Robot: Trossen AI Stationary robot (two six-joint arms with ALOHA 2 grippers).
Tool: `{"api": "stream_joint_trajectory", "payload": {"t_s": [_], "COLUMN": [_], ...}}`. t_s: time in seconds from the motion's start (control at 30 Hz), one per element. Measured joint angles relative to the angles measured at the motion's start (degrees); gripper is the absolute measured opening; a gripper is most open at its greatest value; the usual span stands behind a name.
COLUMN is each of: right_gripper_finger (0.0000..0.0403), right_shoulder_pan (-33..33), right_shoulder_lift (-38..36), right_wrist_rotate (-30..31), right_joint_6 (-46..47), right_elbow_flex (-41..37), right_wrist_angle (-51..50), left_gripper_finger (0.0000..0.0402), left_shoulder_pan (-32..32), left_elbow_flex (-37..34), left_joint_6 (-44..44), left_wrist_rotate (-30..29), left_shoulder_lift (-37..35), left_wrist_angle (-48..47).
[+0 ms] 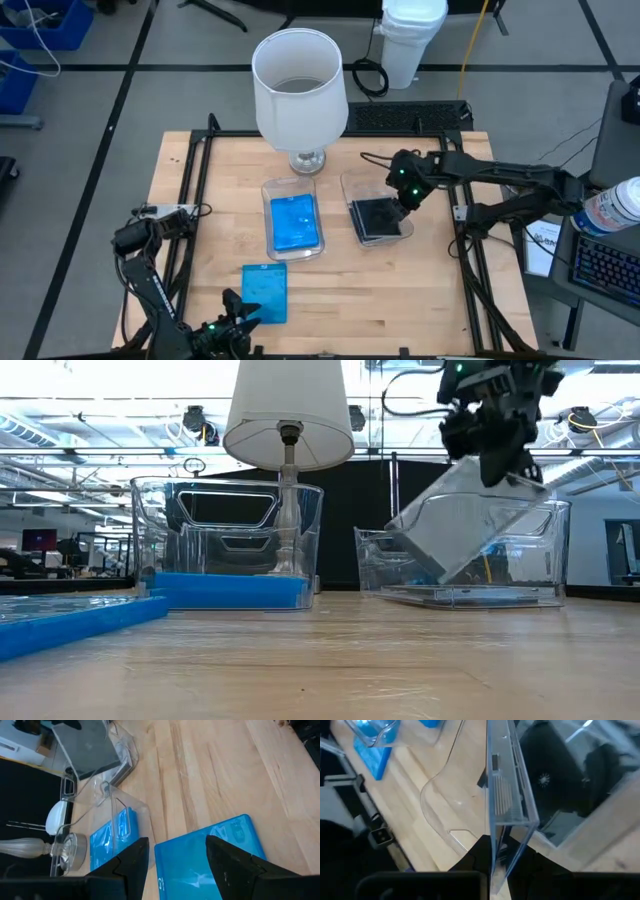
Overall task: Pick & place jewel cases by type
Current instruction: Put the black CD case into the right transparent bin, then put the blue CD case into the left transparent bin
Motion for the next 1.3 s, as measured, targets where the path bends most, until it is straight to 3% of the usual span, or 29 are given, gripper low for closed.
{"api": "stream_joint_trajectory", "payload": {"t_s": [0.3,0.77,1.0,1.3], "right_gripper_finger": [0.0030,0.0104,0.0151,0.0163], "right_shoulder_pan": [-3.8,-5.1,-5.1,-5.1], "right_shoulder_lift": [5.1,4.7,4.8,4.8], "right_wrist_rotate": [-4.0,3.5,3.0,3.5], "right_joint_6": [-4.3,-7.7,-7.1,-3.4], "right_elbow_flex": [-1.5,-1.6,-1.6,1.0], "right_wrist_angle": [0.4,-0.1,-1.0,-6.6], "left_gripper_finger": [0.0202,0.0202,0.0202,0.0202], "left_shoulder_pan": [0.0,0.0,0.1,0.1], "left_elbow_flex": [0.0,0.0,0.0,0.0], "left_joint_6": [0.0,-1.1,-0.5,-0.5], "left_wrist_rotate": [0.0,0.0,-0.2,-0.1], "left_shoulder_lift": [0.0,0.0,0.0,0.0], "left_wrist_angle": [0.0,0.1,0.1,0.3]}}
